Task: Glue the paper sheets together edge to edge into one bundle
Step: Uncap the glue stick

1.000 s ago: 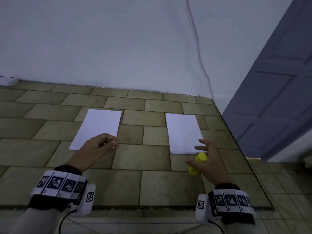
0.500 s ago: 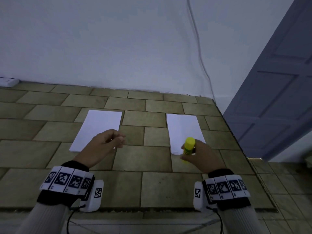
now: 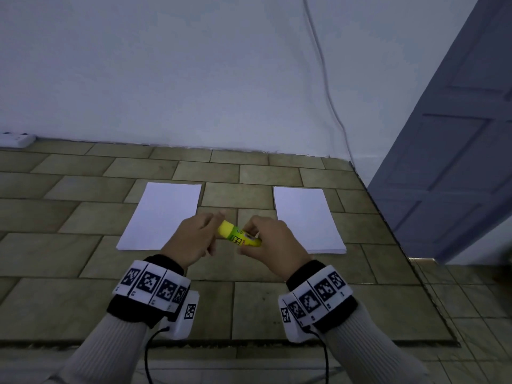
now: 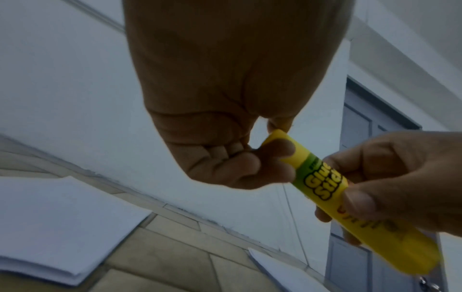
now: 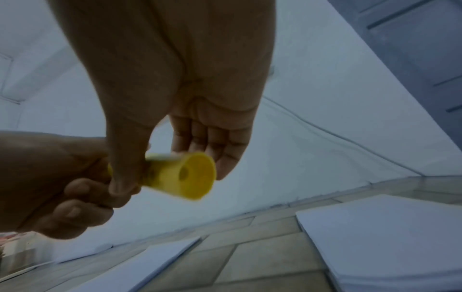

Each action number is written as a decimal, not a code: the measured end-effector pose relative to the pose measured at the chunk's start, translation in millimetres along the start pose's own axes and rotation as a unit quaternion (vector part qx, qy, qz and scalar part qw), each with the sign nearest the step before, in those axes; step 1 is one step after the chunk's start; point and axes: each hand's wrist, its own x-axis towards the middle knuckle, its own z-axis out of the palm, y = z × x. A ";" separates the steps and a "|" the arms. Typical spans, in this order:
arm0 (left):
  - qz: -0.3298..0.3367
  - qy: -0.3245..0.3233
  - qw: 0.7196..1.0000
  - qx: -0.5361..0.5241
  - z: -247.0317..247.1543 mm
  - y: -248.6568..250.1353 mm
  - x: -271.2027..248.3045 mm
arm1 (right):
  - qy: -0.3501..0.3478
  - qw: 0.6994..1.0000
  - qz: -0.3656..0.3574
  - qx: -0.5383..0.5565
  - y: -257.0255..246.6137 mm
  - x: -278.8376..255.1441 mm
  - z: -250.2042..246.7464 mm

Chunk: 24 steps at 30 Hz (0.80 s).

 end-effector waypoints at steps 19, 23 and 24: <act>-0.005 0.001 1.000 0.025 -12.8 -0.9 -0.3 | -0.042 0.996 -0.078 -0.022 4.3 -2.7 16.5; 0.035 -0.017 0.999 0.006 -17.2 7.6 -0.3 | 0.000 0.992 -0.076 -0.101 -5.4 -2.4 22.2; 0.043 -0.022 0.999 0.015 -17.8 2.4 4.7 | -0.006 0.994 -0.075 -0.080 -4.4 -1.8 21.2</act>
